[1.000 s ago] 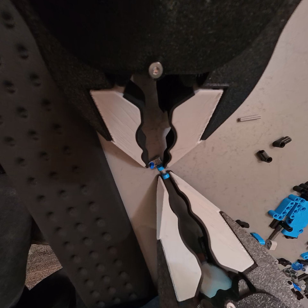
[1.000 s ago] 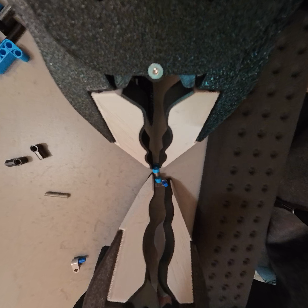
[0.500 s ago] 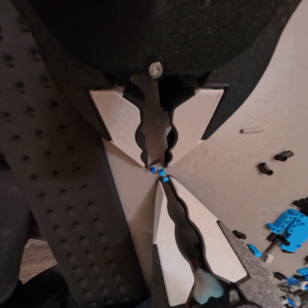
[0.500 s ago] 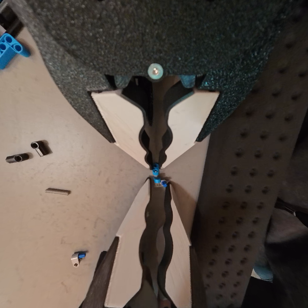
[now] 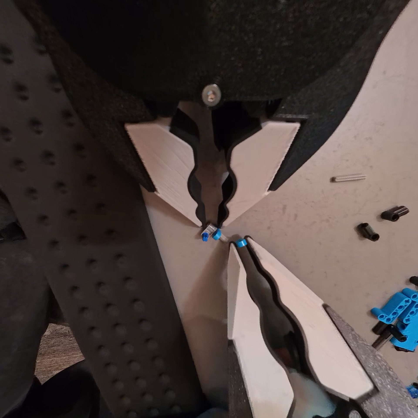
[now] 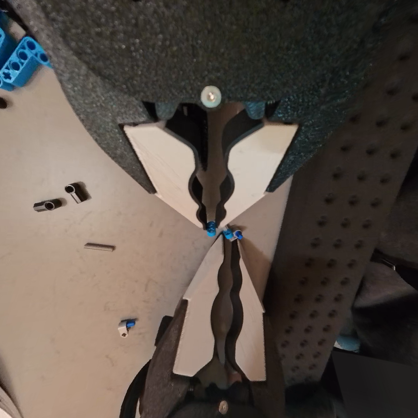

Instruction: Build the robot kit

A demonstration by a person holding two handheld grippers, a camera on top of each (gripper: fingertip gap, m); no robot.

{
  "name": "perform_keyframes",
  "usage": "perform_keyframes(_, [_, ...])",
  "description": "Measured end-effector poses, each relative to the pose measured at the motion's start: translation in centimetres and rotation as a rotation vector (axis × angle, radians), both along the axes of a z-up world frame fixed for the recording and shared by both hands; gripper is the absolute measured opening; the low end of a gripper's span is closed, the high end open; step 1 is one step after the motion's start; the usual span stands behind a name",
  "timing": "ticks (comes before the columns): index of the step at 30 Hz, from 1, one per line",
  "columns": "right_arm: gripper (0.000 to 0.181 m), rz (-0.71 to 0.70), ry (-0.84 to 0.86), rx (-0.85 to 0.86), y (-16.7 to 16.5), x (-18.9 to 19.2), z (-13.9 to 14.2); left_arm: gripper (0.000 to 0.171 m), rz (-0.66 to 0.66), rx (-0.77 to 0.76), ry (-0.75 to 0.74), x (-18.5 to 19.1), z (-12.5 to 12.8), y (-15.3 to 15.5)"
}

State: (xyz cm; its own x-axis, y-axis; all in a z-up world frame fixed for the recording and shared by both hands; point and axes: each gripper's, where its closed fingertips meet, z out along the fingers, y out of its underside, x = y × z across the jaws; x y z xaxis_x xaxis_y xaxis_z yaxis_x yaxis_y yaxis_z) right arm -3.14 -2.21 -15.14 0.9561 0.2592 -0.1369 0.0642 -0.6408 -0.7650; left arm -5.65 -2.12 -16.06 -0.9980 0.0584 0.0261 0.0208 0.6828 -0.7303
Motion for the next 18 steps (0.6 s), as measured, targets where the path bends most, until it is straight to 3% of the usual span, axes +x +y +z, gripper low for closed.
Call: perform_keyframes(18, [0.007, 0.046, 0.003, -0.052, -1.4, -0.6, -1.0, 0.014, 0.017, -0.045, -0.014, -0.5, 1.0, -0.8])
